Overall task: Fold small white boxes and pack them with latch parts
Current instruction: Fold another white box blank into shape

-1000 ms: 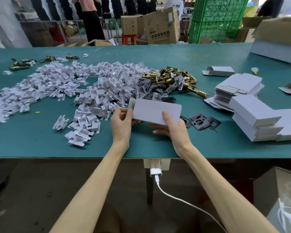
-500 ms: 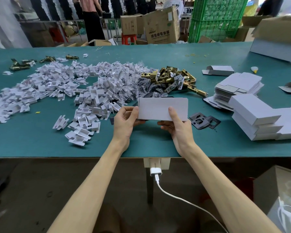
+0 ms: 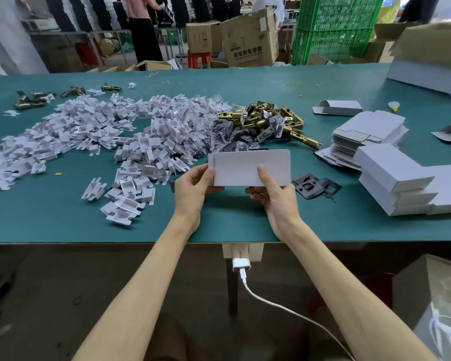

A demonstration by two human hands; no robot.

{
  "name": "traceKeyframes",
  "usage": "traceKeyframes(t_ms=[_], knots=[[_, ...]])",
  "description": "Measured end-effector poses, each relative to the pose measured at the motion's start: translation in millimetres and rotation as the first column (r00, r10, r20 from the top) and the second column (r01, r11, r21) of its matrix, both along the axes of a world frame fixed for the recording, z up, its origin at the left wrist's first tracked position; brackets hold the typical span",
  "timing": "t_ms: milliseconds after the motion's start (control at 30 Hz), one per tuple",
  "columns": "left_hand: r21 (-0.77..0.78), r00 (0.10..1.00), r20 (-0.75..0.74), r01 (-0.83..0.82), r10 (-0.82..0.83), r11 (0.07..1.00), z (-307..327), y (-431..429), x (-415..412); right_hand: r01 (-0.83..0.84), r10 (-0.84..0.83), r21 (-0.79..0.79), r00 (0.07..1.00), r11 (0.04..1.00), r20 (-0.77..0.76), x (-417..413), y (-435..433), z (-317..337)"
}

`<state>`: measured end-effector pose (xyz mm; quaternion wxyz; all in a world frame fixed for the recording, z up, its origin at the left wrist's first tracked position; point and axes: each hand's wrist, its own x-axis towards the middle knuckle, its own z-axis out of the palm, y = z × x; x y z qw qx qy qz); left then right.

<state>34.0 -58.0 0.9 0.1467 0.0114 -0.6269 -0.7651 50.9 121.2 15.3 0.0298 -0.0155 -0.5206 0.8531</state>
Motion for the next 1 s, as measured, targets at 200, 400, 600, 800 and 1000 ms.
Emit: traceKeyframes(t_ms=[200, 400, 600, 800, 1000], knots=[[0.044, 0.999, 0.03, -0.023, 0.022, 0.999, 0.6, 0.5, -0.5, -0.001, 0.001, 0.012, 1.0, 1.0, -0.009, -1.5, 0.9, -3.6], [0.033, 0.997, 0.056, -0.059, 0.058, 0.998, -2.0, 1.1, -1.8, 0.02, -0.018, 0.052, 0.999, 0.998, -0.034, -2.7, 2.3, -7.3], [0.09, 0.996, 0.055, -0.079, 0.075, 0.993, 1.1, 0.9, -0.6, -0.043, 0.044, 0.021, 0.999, 0.999, -0.027, -0.9, 1.9, -4.8], [0.045, 0.993, 0.061, -0.1, 0.097, 0.994, -0.9, -1.1, -3.6, -0.063, 0.063, 0.006, 0.998, 0.998, -0.017, -0.5, 0.7, -4.0], [0.023, 0.993, 0.06, -0.105, 0.103, 0.994, -1.9, -0.9, -3.1, -0.069, 0.069, -0.01, 0.998, 0.998, -0.012, -0.7, 1.0, -3.6]])
